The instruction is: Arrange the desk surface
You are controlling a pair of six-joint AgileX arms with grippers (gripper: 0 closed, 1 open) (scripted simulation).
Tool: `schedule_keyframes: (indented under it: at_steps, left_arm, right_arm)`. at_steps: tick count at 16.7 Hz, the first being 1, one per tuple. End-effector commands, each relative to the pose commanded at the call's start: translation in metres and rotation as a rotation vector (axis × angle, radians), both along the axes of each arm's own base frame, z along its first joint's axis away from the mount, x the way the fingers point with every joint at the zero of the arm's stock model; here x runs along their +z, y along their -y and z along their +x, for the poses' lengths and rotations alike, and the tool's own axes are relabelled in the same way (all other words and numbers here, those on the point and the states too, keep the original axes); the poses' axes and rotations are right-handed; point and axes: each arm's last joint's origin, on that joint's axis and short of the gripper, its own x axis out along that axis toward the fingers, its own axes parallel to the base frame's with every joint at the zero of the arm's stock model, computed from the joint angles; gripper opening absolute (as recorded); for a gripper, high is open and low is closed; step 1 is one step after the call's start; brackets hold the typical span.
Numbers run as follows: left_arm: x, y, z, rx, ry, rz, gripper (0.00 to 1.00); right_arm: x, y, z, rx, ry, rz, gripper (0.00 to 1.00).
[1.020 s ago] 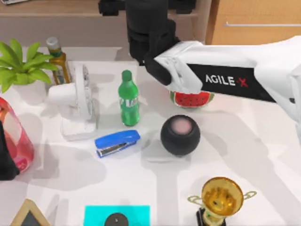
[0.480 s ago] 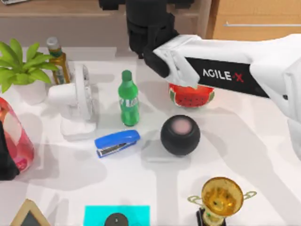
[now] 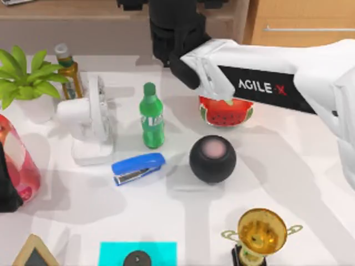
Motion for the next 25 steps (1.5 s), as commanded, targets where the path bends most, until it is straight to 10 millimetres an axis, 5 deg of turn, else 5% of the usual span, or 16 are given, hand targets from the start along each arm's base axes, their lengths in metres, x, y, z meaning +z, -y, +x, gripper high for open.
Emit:
schedule_keyframes:
  at_steps: [10,20,25]
  left_arm:
    - [0.0,0.0,0.0,0.0,0.0,0.0,1.0]
    - [0.0,0.0,0.0,0.0,0.0,0.0,1.0]
    - [0.0,0.0,0.0,0.0,0.0,0.0,1.0]
  right_arm:
    - [0.0,0.0,0.0,0.0,0.0,0.0,0.02]
    - [0.001,-0.001,-0.002,0.004,0.001,0.002,0.0]
    - [0.01,-0.003,-0.029,0.009,-0.002,-0.001,0.0]
